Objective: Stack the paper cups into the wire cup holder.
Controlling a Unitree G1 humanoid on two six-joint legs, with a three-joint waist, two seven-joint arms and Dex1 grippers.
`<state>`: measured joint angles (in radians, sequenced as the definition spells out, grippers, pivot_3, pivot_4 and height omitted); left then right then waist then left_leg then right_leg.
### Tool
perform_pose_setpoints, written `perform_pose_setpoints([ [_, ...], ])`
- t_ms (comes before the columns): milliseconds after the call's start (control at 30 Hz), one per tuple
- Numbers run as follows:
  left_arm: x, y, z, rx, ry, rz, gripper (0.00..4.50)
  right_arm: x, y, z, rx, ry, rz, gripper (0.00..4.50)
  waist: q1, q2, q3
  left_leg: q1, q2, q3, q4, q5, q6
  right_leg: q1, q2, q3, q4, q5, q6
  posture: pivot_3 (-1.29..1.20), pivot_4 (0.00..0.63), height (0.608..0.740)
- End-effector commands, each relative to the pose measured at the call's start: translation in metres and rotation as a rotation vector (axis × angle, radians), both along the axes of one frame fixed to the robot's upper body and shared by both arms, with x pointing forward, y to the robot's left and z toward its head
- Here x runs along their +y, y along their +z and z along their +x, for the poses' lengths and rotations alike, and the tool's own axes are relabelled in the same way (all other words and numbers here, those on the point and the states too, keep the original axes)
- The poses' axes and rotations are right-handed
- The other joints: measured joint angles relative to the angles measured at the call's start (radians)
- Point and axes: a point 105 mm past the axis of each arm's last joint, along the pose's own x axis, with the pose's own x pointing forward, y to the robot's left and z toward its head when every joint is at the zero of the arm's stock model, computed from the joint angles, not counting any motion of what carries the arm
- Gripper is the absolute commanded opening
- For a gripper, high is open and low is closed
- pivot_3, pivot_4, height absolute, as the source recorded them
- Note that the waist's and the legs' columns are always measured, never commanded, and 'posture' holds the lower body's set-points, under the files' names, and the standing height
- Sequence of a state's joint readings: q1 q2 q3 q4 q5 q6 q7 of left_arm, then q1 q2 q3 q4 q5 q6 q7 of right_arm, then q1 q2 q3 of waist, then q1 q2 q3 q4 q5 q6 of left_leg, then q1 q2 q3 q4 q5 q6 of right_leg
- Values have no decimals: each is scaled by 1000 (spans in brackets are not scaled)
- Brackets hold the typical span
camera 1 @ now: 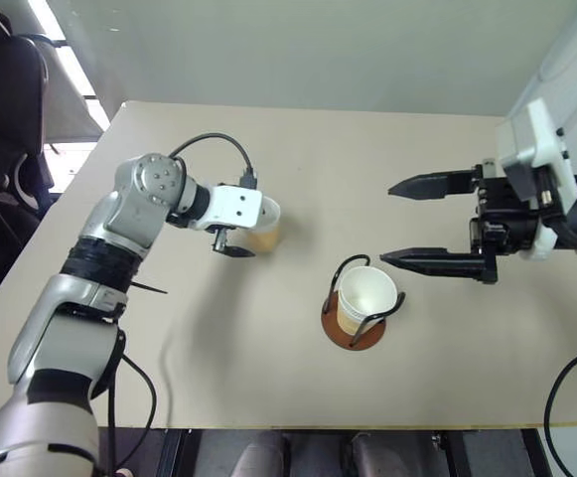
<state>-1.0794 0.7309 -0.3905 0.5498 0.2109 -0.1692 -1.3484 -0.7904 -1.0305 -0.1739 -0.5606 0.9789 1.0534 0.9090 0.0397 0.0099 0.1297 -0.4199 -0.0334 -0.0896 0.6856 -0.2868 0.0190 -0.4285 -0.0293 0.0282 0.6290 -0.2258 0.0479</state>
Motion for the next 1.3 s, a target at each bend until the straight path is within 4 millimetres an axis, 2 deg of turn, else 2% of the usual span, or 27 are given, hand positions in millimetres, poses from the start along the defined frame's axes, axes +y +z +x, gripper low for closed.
perform_pose_setpoints([
  [33, -4, 5, 1, -26, -26, 15, 3898, -2, 10, -4, -58, -11, 7, 4489, 0, 0, 0, 0, 0, 0, 0, 0, 0, 0, 0, 0, 0, 0, 0, 0, 150, 740],
  [233, -7, 3, 4, -25, -35, 12, 1776, -2, 11, -3, -57, -16, 7, 4489, 1, 0, 0, 0, 0, 0, 0, 0, 0, 0, 0, 0, 0, 0, 0, 0, 150, 740],
  [367, -9, 4, 3, -21, -44, 4, 205, -2, 11, -2, -54, -20, 6, 4489, 1, 0, 0, 0, 0, 0, 1, 0, 0, 0, 0, 0, 0, 0, 0, 0, 150, 740],
  [400, -10, 4, 3, -19, -46, 3, 23, -2, 11, -2, -54, -21, 6, 4489, 1, 0, 0, 0, 0, 0, 1, 0, 0, 0, 0, 0, 0, 0, 0, 0, 150, 740],
  [600, -11, 9, -1, 1, -60, -13, 23, -4, 10, -1, -52, -28, 6, 4489, 1, 0, 0, 0, 0, 0, 1, 0, 0, 0, 0, 0, 1, 0, 0, 0, 150, 740],
  [867, -15, 36, -15, 15, -98, -81, 23, -12, 11, -1, -126, -10, 42, 4489, 2, 0, 0, 0, 0, 0, 4, 0, 0, 0, 0, 0, 2, 0, 0, 0, 150, 740],
  [1067, -28, 57, -45, 81, -195, -155, 23, -29, -1, -9, -61, 8, -39, 4489, 5, 0, 0, -1, 0, 0, 5, 0, 0, 0, 0, 0, 3, 0, 0, 0, 150, 740],
  [1300, -46, 77, -69, 97, -297, -173, 23, -43, -11, -20, -49, 25, -145, 4489, 5, 1, -1, -1, 0, 0, 8, 0, 0, 0, 1, 0, 7, 0, 0, 0, 150, 740],
])
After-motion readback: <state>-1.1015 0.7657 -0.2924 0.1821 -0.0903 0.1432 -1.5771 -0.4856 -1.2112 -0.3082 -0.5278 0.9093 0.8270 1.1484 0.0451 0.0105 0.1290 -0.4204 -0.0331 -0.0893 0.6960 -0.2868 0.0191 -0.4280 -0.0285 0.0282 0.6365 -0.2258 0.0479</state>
